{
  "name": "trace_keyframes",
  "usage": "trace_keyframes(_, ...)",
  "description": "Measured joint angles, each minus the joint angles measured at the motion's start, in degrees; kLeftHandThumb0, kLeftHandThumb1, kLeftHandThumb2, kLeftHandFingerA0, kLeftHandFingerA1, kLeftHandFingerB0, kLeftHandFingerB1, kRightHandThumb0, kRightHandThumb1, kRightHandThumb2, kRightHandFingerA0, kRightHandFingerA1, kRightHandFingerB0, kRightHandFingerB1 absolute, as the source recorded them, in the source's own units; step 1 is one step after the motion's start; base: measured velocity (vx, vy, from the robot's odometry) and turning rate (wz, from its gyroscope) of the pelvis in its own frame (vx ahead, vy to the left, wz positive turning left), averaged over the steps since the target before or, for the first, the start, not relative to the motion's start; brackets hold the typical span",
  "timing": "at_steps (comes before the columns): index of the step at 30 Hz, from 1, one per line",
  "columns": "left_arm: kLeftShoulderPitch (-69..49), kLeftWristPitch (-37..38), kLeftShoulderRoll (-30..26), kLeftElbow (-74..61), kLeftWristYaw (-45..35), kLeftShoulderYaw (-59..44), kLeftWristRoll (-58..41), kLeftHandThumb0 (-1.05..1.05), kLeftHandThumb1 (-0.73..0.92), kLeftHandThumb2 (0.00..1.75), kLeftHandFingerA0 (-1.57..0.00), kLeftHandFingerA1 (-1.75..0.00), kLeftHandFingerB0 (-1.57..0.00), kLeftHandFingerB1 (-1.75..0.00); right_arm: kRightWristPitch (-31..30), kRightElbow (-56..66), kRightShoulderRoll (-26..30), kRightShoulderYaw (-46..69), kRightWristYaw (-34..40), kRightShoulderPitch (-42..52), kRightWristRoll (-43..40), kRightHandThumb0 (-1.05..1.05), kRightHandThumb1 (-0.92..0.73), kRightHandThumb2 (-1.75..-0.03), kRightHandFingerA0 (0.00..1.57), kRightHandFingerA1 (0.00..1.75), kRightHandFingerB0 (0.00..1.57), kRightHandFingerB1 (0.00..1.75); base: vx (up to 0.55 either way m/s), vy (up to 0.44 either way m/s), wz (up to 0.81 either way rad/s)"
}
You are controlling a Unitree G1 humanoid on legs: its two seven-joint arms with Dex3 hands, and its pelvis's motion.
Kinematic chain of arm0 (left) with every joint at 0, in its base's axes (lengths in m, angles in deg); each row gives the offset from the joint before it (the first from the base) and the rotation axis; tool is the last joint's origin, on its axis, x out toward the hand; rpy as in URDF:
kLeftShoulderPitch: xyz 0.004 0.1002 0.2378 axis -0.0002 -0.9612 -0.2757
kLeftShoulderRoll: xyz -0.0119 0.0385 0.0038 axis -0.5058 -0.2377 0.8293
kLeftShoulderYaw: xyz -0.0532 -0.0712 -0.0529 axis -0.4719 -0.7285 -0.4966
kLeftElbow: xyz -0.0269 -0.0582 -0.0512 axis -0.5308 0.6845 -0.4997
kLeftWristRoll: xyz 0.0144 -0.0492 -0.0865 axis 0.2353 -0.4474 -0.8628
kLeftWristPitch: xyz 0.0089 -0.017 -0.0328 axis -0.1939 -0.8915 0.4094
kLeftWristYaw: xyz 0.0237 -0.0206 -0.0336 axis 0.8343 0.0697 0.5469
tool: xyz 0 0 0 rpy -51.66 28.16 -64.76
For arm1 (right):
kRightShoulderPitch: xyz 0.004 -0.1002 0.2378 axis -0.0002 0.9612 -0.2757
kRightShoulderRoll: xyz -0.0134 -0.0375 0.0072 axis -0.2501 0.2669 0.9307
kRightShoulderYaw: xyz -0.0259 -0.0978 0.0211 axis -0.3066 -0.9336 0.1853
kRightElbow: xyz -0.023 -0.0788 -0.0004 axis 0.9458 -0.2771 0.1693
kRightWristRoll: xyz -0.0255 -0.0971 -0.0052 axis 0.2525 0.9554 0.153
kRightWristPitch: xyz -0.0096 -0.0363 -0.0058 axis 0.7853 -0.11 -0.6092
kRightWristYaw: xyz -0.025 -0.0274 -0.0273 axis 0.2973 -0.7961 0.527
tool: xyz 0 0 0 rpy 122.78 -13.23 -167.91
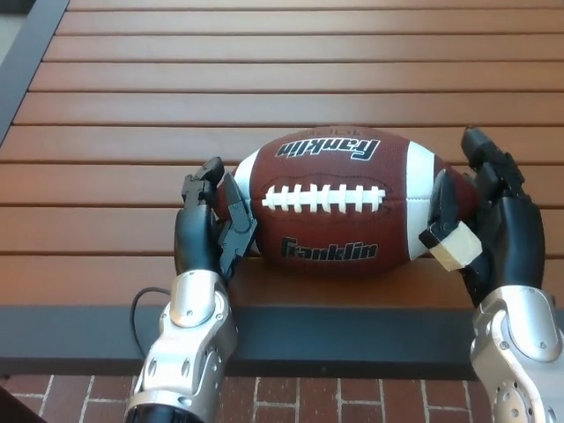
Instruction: Pick up a football using both hands and turn around and walk towards another desk and put it on the desk
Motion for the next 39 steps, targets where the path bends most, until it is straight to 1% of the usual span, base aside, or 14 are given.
trace_keyframes(2,0.33,0.04,0.0,0.57,0.28,0.6,0.22,-0.52,0.86,0.61,-0.55,-1.72,-0.46,-1.47,-0.06,-0.04,-0.02,0.0,0.17,0.33,-0.82,-0.02,-0.56,-1.22,0.73,0.55,1.0,0.76,0.0,0.0,0.0)
trace_keyframes(8,0.33,2.64,-2.52,2.33,0.4,3.73,1.64,-0.55,0.82,0.7,-0.65,-1.63,-0.53,-1.37,1.92,-1.6,0.11,0.1,0.35,1.07,-0.88,-0.07,-0.51,-1.36,1.1,1.55,1.06,1.34,0.0,0.0,0.0)
trace_keyframes(9,0.33,2.85,-2.78,2.49,0.37,3.93,1.64,-0.65,0.9,0.7,-0.51,-1.53,-0.45,-1.08,2.18,-1.74,0.13,0.1,0.38,1.12,-0.83,-0.08,-0.49,-1.45,1.0,1.74,0.96,1.6,0.0,0.0,0.0)
trace_keyframes(18,-1.59,4.82,-1.79,1.58,0.28,3.25,-0.02,-0.6,0.85,0.69,-0.63,-1.55,-0.62,-1.12,4.07,-1.96,0.12,-1.16,0.87,1.33,0.27,-0.15,-0.45,-1.43,1.0,1.75,0.91,1.59,0.0,0.0,0.0)
trace_keyframes(19,-1.79,5.36,-0.92,1.52,0.29,2.31,-0.54,-0.49,0.91,0.69,-0.7,-1.24,-0.62,-0.84,4.24,-1.93,0.1,-1.18,1.02,1.4,0.28,-0.13,-0.43,-1.44,1.01,1.72,0.93,1.57,0.0,0.0,0.0)
trace_keyframes(20,-1.93,5.89,0.03,1.4,0.34,1.25,-1.03,-0.46,0.76,1.15,-0.82,-1.12,-0.69,-1.08,4.53,-1.95,0.09,-1.18,1.25,1.47,0.34,-0.16,-0.48,-1.46,1.02,1.75,0.9,1.62,0.0,0.0,0.0)
trace_keyframes(23,-2.22,6.71,3.35,0.32,0.69,-2.31,-3.07,-0.39,0.88,0.82,-0.74,-1.73,-0.63,-1.66,6.51,-2.69,0.06,-1.17,2.37,1.59,0.81,-0.18,-0.51,-1.43,1.01,1.75,0.88,1.61,0.0,0.0,0.0)
trace_keyframes(24,-2.11,6.65,3.53,0.1,0.75,-2.9,-3.69,-0.35,0.77,1.16,-0.97,-1.75,-0.73,-1.75,7.05,-3.08,0.05,-1.26,2.63,1.59,0.92,-0.19,-0.53,-1.39,0.93,1.75,0.79,1.7,0.0,0.0,0.0)
trace_keyframes(28,-2.15,6.36,3.52,-1.07,0.73,-3.83,-7.17,-0.35,0.68,1.22,-0.94,-1.75,-0.68,-1.75,8.89,-4.08,0.06,-1.46,3.52,1.57,1.09,-0.18,-0.51,-1.42,0.96,1.75,0.8,1.67,0.0,0.0,0.0)
trace_keyframes(29,-2.15,6.19,3.51,-1.39,0.73,-3.95,-7.92,-0.18,0.73,1.31,-1.12,-1.23,-1.07,-1.21,9.21,-4.2,0.06,-1.46,3.65,1.57,1.07,-0.15,-0.49,-1.44,0.96,1.75,0.84,1.66,0.0,0.0,0.0)
trace_keyframes(36,-2.14,5.3,3.48,-6.9,0.95,-3.99,-14.36,-0.28,0.58,1.34,-0.96,-1.75,-0.78,-1.75,10.68,-4.03,0.06,-1.45,5.07,1.57,0.64,-0.15,-0.48,-1.45,0.96,1.75,0.85,1.68,0.0,0.0,0.0)
trace_keyframes(37,-2.12,5.25,3.48,-7.88,1.0,-3.88,-15.14,-0.13,0.71,1.32,-1.13,-1.23,-1.16,-1.25,10.96,-3.91,0.05,-1.45,5.24,1.57,0.49,-0.14,-0.49,-1.44,0.97,1.75,0.85,1.69,0.0,0.0,0.0)
trace_keyframes(38,-2.09,5.11,3.49,-8.73,1.05,-3.77,-15.77,-0.13,0.71,1.32,-1.13,-1.23,-1.16,-1.25,11.13,-3.74,0.05,-1.45,5.37,1.57,0.37,-0.14,-0.49,-1.44,0.97,1.75,0.85,1.69,0.0,0.0,0.0)
trace_keyframes(39,-2.04,4.94,3.51,-10.27,1.11,-3.54,-16.79,-0.2,0.52,1.43,-0.95,-1.75,-0.8,-1.75,11.45,-3.36,0.05,-1.48,5.56,1.57,0.14,-0.12,-0.5,-1.42,0.97,1.75,0.86,1.67,0.0,0.0,0.0)
